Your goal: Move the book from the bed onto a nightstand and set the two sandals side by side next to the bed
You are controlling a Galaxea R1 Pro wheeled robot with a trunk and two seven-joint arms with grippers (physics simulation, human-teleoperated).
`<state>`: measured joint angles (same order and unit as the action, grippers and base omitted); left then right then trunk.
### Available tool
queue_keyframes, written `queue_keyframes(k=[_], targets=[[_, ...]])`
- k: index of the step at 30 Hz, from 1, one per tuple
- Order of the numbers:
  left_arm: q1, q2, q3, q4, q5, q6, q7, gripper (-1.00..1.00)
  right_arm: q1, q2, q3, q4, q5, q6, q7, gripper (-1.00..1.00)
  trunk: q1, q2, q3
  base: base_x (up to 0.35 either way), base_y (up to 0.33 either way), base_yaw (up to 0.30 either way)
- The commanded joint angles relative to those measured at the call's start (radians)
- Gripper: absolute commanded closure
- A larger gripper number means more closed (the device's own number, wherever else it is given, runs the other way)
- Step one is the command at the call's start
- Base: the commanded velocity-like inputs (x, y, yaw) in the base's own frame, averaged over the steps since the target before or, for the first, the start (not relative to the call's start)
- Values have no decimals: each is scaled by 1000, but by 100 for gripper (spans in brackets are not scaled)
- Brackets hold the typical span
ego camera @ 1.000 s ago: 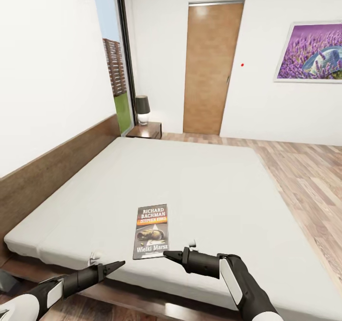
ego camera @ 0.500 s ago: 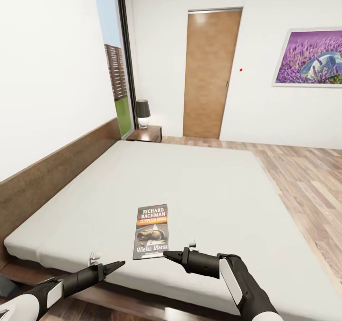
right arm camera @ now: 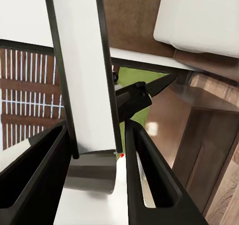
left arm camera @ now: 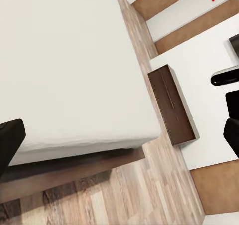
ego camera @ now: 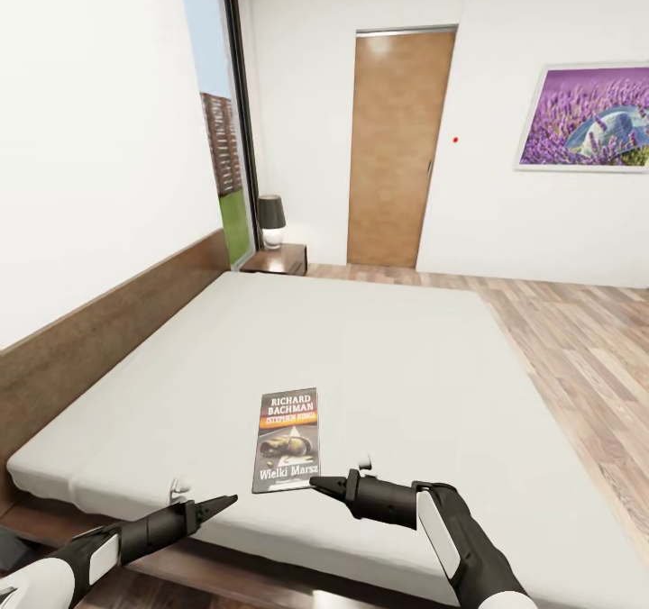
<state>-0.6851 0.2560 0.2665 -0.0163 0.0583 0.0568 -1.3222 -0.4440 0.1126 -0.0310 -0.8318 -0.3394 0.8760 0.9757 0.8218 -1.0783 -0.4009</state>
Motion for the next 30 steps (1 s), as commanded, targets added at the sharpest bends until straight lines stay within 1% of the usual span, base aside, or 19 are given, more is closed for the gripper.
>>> queue_keyframes(k=[1, 7, 10, 30], targets=[[-1, 0, -4, 0, 6, 6, -3, -100, -1, 1, -3, 0, 1, 4, 4, 100, 0, -1, -1, 0, 0, 0], [-1, 0, -4, 0, 6, 6, -3, -100, -1, 1, -3, 0, 2, 4, 2, 100, 0, -1, -1, 0, 0, 4], [-1, 0, -4, 0, 6, 6, -3, -100, -1, 1, -3, 0, 2, 4, 1, 100, 0, -1, -1, 0, 0, 150], [-1, -1, -4, 1, 6, 6, -2, -100, -1, 2, -3, 0, 8, 4, 0, 100, 0, -1, -1, 0, 0, 282]])
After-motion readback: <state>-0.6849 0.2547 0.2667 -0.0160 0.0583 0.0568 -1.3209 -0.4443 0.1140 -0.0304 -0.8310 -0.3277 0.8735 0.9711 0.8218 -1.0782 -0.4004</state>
